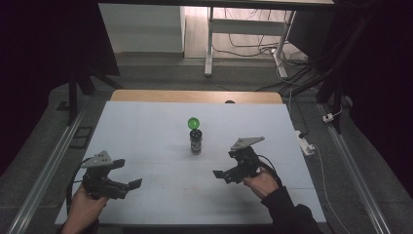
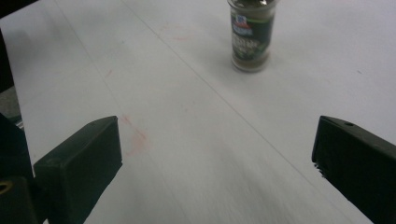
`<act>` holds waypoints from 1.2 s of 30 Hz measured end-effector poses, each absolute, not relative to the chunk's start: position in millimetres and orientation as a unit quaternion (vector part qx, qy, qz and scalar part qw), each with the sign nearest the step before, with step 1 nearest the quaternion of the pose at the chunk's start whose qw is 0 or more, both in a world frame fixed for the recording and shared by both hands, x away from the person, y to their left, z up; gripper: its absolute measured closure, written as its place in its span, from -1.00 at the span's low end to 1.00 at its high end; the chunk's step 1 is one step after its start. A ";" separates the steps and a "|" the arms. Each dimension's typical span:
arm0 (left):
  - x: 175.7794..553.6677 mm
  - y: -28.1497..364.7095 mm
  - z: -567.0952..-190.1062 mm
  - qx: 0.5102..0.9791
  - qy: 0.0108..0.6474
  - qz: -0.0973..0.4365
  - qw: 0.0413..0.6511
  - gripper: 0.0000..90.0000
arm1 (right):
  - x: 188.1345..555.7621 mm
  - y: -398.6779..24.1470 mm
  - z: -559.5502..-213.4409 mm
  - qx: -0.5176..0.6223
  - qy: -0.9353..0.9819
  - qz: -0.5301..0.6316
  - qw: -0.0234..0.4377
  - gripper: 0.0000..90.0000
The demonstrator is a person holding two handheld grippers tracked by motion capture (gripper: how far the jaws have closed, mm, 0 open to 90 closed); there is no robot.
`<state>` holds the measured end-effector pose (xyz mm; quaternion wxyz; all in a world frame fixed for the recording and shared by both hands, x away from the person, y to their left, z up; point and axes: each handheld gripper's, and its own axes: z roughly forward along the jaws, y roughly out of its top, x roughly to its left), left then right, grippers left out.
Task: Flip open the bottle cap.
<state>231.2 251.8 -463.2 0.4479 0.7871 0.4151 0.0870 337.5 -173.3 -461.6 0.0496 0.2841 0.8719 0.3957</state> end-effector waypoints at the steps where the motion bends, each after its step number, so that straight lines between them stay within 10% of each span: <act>1: 229.1 254.1 -463.7 0.785 0.417 0.088 0.449 -1.00 | 335.0 -177.5 -461.4 0.288 0.870 0.396 0.051 -0.99; 36: 186.0 292.7 -477.7 0.771 0.483 0.124 0.395 -1.00 | 261.1 -297.6 -457.2 0.432 0.803 0.381 0.152 -1.00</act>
